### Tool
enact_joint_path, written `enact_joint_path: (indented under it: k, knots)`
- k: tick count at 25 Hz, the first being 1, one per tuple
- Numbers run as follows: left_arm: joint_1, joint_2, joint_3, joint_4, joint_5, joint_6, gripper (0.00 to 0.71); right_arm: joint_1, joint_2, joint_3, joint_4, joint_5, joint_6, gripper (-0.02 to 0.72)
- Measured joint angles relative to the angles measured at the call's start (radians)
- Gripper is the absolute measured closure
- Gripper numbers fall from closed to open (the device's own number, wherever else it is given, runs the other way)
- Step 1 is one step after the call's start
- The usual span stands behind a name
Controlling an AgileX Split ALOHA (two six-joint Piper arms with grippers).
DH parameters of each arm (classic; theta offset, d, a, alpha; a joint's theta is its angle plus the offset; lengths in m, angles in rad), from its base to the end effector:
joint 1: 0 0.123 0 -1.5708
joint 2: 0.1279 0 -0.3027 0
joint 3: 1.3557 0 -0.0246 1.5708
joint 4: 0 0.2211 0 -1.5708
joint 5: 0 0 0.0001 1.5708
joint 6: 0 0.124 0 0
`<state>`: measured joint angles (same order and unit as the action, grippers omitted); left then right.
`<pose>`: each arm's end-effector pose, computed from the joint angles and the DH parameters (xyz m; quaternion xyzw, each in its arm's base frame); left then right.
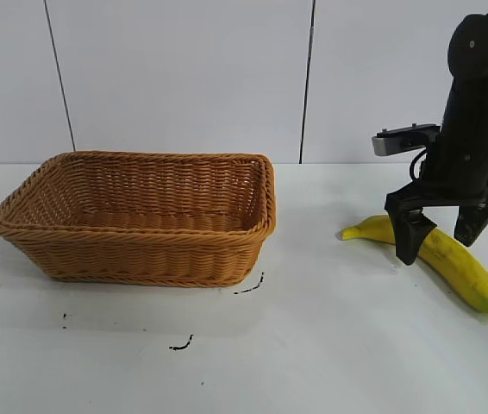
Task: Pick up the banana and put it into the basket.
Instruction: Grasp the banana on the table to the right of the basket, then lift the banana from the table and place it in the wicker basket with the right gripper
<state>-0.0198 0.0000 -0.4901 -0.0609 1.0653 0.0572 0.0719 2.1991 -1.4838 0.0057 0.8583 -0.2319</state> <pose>-0.0191 -0.0062 0.2448 0.0341 0.8559 -0.0208 0.5156 0.4103 0.0301 0.1096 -0.1494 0.9879 -0.0011 0.0422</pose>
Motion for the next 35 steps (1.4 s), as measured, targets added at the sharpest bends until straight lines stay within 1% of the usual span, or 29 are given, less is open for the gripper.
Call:
enact_joint_path:
  k: [5,7,9,10,11,12,13,18,21,26,27,31,35]
  knots:
    - [0.000,0.000,0.000,0.000,0.000,0.000,0.015,0.000,0.013,0.000,0.008,-0.010,0.000,0.074]
    - [0.000,0.000,0.000,0.000,0.000,0.000,0.015,0.000,0.017,0.000,0.008,-0.010,0.000,0.117]
    - [0.000,0.000,0.000,0.000,0.000,0.000,0.015,0.000,0.016,0.000,0.008,-0.010,0.000,0.215]
    - [0.000,0.000,0.000,0.000,0.000,0.000,0.015,0.000,0.016,0.000,0.007,-0.010,0.000,0.300]
    - [0.000,0.000,0.000,0.000,0.000,0.000,0.015,0.000,0.017,0.000,0.003,-0.008,0.001,0.402]
    - [0.000,0.000,0.000,0.000,0.000,0.000,0.015,0.000,0.017,0.000,0.003,-0.007,0.003,0.383]
    - [0.000,0.000,0.000,0.000,0.000,0.000,0.015,0.000,0.017,0.000,0.001,-0.005,0.004,0.392]
    - [0.000,0.000,0.000,0.000,0.000,0.000,0.015,0.000,-0.029,-0.001,-0.006,0.016,0.004,0.392]
    - [0.000,0.000,0.000,0.000,0.000,0.000,0.015,0.000,-0.092,-0.043,-0.013,0.072,0.004,0.392]
    - [0.000,0.000,0.000,0.000,0.000,0.000,0.015,0.000,-0.148,-0.219,-0.013,0.258,0.004,0.392]
    - [0.000,0.000,0.000,0.000,0.000,0.000,0.015,0.000,-0.149,-0.258,-0.012,0.286,0.004,0.392]
    - [0.000,0.000,0.000,0.000,0.000,0.000,0.015,0.000,-0.150,-0.351,-0.012,0.334,0.002,0.392]
    - [0.000,0.000,0.000,0.000,0.000,0.000,0.015,0.001,-0.150,-0.386,-0.011,0.337,-0.033,0.392]
